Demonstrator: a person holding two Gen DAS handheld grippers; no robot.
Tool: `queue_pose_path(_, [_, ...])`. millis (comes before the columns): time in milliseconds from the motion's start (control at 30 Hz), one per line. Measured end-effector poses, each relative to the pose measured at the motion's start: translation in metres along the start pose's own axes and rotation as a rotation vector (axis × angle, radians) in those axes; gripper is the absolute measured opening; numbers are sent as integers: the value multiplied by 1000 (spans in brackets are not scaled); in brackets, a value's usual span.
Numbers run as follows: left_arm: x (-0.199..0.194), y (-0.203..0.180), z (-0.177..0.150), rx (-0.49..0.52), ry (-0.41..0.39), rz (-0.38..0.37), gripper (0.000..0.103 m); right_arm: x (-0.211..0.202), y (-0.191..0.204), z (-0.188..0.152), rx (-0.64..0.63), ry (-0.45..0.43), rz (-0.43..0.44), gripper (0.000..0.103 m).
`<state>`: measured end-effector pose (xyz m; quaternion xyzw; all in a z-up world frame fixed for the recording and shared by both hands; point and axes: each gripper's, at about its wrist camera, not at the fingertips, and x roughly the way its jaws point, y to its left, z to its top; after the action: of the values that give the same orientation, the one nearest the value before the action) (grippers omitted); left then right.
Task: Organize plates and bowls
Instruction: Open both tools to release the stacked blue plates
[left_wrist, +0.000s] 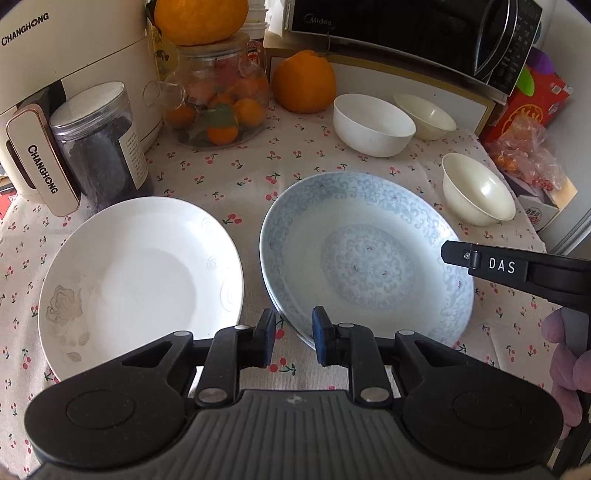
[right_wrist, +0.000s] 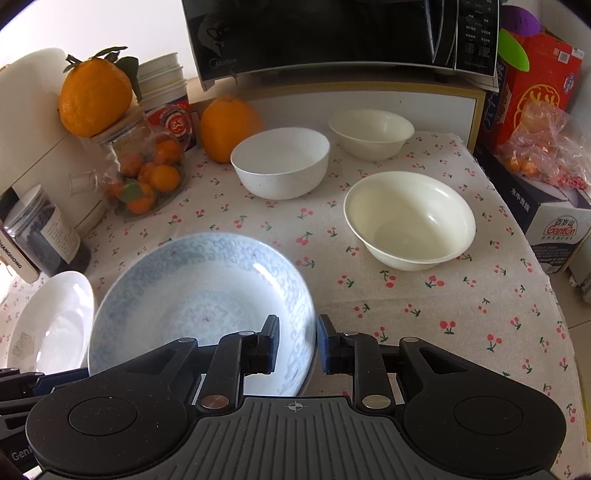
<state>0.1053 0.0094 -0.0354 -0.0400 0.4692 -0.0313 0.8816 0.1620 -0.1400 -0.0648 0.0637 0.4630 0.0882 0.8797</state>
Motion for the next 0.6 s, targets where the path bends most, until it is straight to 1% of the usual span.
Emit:
queue_pose_path(100, [0,1,0,-3,4,-5,20,-1,2,0,-18,-4,-6,23])
queue_pose_path(267, [0,2,-1,-3,8,-12,25,-3,2,1,-15,-2,11,30])
queue_pose_path(333, [-1,3,-1,-5,12,-19,27,-5,4,1,-21,-4,29,40])
queue_pose_path(367, [-2,3,-1,-5,13,-23,27,-6,5,1,-22,-4,37,42])
queue_pose_path(400, [-2,3,-1,-4,15,-28,28,-7,7,1,-24,-3,43,48])
queue_pose_path(433, [-3,3,-1,-2,16,-33,32,-9,8,1,-28,-2,52,53])
queue_pose_path(467, [-4,3,-2,-2,16,-37,37,-10,10,0,-33,0,59,56])
queue_pose_path(500, [-5,3,-2,0,13,-40,39,-12,12,0,-37,2,66,62])
queue_pose_path(533, [-6,3,-2,2,11,-44,43,-14,13,0,-40,1,70,67])
queue_pose_path(567, [-7,3,-3,5,9,-50,48,-16,15,0,-42,0,76,70])
queue_pose_path(600, [-9,4,-3,8,7,-56,51,-18,15,0,-44,0,81,73])
